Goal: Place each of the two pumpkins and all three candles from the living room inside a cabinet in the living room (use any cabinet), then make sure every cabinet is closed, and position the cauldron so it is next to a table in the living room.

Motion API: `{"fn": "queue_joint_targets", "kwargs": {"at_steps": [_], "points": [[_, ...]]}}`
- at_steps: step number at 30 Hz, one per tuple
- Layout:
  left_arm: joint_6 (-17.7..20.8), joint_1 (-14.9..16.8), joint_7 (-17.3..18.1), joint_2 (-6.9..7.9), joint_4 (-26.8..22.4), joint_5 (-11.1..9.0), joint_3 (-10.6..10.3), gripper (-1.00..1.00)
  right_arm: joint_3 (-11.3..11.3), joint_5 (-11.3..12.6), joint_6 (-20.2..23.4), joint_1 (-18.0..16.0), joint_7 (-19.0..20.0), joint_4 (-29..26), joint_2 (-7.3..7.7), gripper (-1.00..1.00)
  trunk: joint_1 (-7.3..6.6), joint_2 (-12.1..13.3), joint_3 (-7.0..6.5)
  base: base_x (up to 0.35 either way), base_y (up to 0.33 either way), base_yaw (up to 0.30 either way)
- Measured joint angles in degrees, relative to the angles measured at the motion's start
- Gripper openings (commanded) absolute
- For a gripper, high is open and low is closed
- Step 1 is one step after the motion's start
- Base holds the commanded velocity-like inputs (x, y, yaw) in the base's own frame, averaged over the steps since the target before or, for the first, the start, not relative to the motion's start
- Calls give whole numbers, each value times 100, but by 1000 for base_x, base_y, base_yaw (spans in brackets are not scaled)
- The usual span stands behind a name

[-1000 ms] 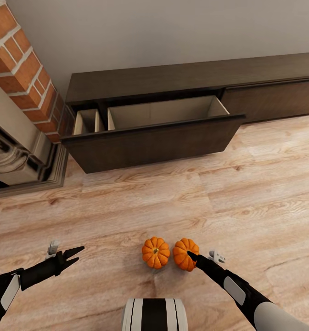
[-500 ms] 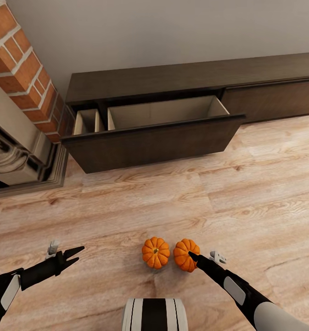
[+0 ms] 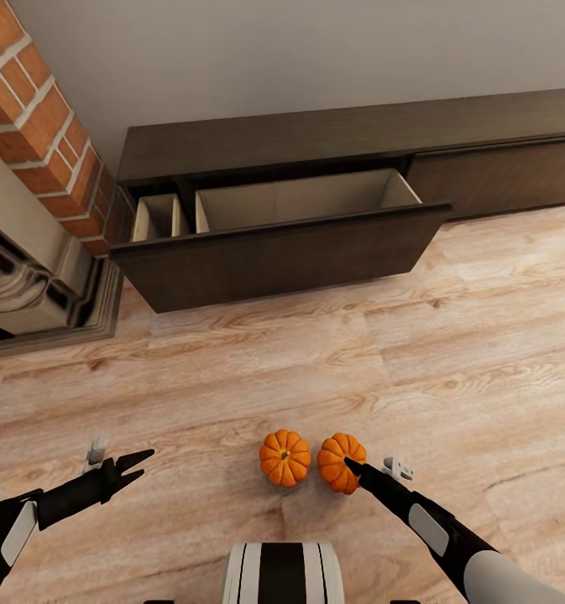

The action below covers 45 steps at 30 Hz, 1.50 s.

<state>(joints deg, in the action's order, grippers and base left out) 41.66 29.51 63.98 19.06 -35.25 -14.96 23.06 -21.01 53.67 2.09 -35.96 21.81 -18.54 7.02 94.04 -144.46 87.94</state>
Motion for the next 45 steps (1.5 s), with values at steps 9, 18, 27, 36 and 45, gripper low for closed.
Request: {"fn": "queue_joint_targets", "kwargs": {"at_steps": [9,18,27,36,45], "points": [[-2,0,0,0,0,-1,0,100,-4,-9,-1,2,-14,-190,-4,100,10,-5,89,0,0,0],[-6,0,-12,-7,-1,0,0,100,-12,-15,-6,1,58,-134,-5,100,10,-5,89,0,7,0],[-6,0,-17,-7,0,0,0,100,-14,-30,-2,1,157,-68,10,100,10,-5,89,0,3,0],[-11,0,-17,-22,-1,0,0,100,-27,-49,3,4,494,7,14,100,12,-5,89,0,0,0],[-15,0,-17,-25,-3,0,0,100,-26,-55,-2,4,523,1,14,100,12,-5,89,0,0,0]]}}
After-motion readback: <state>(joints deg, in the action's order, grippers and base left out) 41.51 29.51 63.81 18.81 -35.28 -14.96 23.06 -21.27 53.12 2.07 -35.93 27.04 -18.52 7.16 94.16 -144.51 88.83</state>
